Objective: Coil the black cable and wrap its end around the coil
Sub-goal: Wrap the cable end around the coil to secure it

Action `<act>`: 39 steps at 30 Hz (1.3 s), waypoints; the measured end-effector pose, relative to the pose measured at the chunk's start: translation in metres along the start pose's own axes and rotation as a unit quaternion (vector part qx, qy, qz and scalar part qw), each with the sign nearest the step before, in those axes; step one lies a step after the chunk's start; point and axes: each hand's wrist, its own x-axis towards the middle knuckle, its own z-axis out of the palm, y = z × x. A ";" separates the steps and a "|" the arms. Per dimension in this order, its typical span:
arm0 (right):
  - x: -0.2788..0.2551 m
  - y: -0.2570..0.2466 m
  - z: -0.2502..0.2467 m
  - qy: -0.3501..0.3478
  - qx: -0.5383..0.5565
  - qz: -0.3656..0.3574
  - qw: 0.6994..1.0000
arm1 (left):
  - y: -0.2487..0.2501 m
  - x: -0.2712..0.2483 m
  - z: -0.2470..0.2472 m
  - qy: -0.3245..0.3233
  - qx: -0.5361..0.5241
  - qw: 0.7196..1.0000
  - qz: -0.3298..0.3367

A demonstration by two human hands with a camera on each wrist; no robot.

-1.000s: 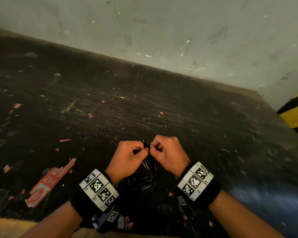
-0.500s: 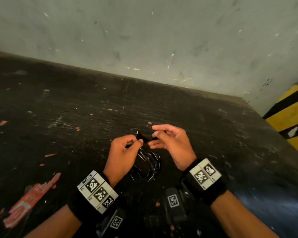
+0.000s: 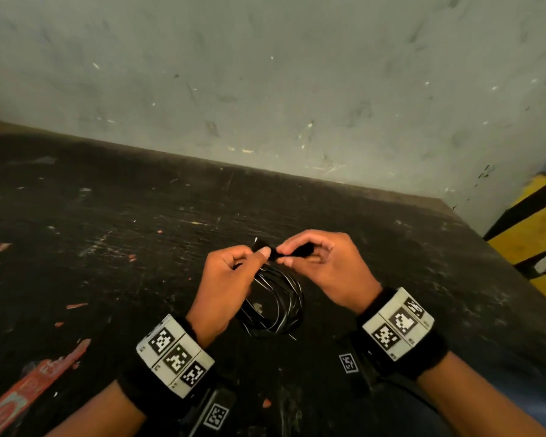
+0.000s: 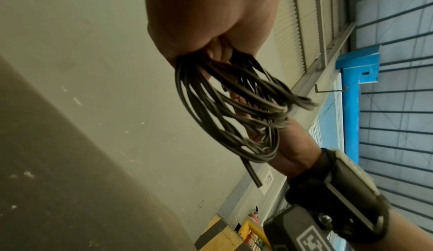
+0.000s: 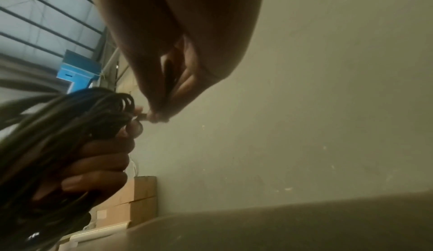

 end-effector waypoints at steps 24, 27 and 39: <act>-0.007 0.001 0.023 0.047 -0.412 -0.212 0.885 | 0.008 0.027 0.017 0.165 0.114 0.973 0.111; -0.003 0.010 0.027 0.068 -0.413 -0.213 0.883 | 0.006 0.026 0.020 0.172 0.080 0.979 0.073; 0.005 0.027 0.018 0.089 -0.391 -0.231 0.886 | 0.012 0.023 0.022 0.007 -0.004 0.998 -0.065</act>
